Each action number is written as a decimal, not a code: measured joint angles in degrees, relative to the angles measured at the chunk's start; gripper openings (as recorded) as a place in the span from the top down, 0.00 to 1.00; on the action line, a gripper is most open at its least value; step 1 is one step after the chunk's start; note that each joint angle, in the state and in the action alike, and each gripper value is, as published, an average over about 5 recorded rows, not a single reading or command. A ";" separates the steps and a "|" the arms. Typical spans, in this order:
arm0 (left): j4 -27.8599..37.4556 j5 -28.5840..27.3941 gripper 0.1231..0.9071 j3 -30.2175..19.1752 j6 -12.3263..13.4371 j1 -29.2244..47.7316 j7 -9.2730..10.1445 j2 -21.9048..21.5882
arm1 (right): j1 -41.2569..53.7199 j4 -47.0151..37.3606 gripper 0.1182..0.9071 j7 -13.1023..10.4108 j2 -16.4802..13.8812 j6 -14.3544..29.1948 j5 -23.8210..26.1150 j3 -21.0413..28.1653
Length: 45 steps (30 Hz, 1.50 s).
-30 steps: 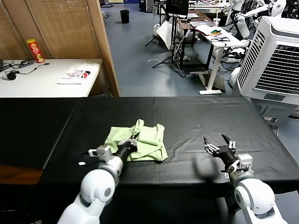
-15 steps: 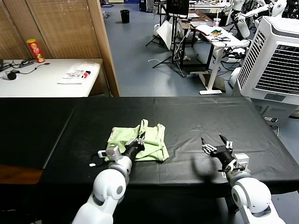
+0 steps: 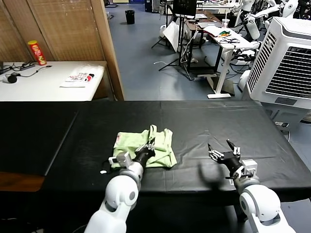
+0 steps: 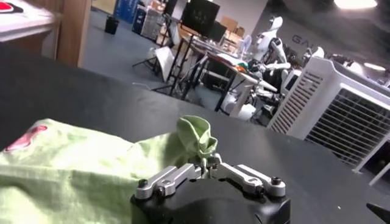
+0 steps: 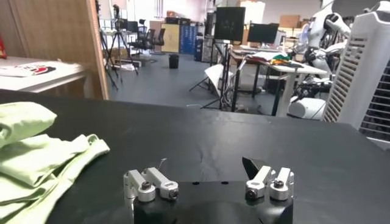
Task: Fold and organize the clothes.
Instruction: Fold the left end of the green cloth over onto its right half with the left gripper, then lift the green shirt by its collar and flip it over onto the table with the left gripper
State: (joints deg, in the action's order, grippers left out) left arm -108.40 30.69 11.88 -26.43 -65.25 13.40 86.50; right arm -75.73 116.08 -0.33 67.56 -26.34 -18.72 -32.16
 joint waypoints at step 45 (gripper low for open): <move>-2.94 5.79 0.14 17.79 7.84 -10.45 -3.88 -4.82 | 18.85 -14.98 0.14 -0.79 7.37 5.32 6.40 22.89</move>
State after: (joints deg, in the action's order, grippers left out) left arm -111.34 36.48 29.67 -18.60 -75.70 9.52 81.68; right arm -56.88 101.10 -1.12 74.93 -21.02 -12.32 -9.27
